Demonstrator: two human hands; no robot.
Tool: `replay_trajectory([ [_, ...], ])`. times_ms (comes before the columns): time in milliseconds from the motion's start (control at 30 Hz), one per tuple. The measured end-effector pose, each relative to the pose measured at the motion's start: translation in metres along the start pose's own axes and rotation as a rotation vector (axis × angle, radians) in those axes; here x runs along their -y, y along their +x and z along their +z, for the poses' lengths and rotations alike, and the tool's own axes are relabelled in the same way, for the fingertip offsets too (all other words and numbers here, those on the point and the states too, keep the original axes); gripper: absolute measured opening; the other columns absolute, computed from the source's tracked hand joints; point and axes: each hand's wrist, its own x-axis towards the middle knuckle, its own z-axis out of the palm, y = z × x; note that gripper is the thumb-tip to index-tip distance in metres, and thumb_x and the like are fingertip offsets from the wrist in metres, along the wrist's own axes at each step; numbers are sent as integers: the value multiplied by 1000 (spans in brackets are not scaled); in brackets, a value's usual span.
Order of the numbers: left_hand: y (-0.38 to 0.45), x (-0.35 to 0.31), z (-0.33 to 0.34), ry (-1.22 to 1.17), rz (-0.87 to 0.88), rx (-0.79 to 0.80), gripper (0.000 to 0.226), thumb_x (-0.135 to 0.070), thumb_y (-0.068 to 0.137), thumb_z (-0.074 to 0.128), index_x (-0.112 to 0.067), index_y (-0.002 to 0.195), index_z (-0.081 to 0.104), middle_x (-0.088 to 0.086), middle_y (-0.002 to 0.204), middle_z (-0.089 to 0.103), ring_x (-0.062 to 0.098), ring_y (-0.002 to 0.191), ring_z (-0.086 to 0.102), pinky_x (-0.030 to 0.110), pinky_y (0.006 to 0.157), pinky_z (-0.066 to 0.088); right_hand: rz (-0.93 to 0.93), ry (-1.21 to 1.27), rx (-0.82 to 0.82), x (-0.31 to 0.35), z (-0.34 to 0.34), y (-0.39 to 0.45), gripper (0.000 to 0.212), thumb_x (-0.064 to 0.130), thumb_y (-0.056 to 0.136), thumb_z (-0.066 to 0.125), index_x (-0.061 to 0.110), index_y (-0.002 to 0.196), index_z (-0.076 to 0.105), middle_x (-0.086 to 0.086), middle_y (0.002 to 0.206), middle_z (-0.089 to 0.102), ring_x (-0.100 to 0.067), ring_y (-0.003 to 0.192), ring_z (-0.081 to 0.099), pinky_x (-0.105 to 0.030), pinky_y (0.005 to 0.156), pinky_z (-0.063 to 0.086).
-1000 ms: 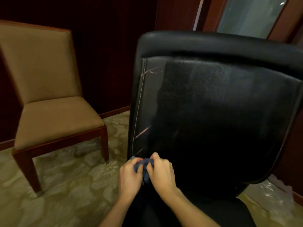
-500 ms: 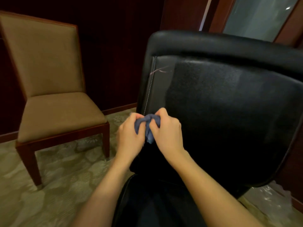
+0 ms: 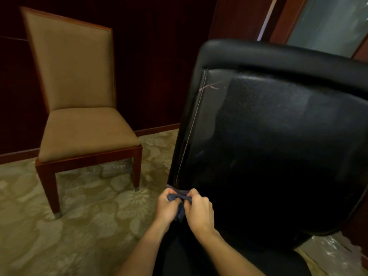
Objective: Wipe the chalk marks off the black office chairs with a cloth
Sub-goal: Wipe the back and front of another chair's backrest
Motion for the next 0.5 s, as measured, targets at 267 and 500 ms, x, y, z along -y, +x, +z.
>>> replay_trajectory([
  [267, -18, -90, -11, -108, 472, -100, 7, -10, 79, 65, -15, 84, 65, -1, 72, 68, 8, 67, 61, 20, 60, 48, -92, 442, -399, 44, -57, 14, 24, 38, 82, 55, 19, 92, 65, -2, 71, 69, -25, 69, 68, -40, 64, 54],
  [500, -1, -215, 13, 44, 729, -98, 12, -10, 81, 66, -22, 82, 63, -5, 68, 65, 10, 64, 61, 28, 57, 47, -200, 418, -602, 89, -161, 65, 7, 18, 90, 61, 13, 94, 64, -1, 73, 65, -21, 70, 61, -24, 64, 38],
])
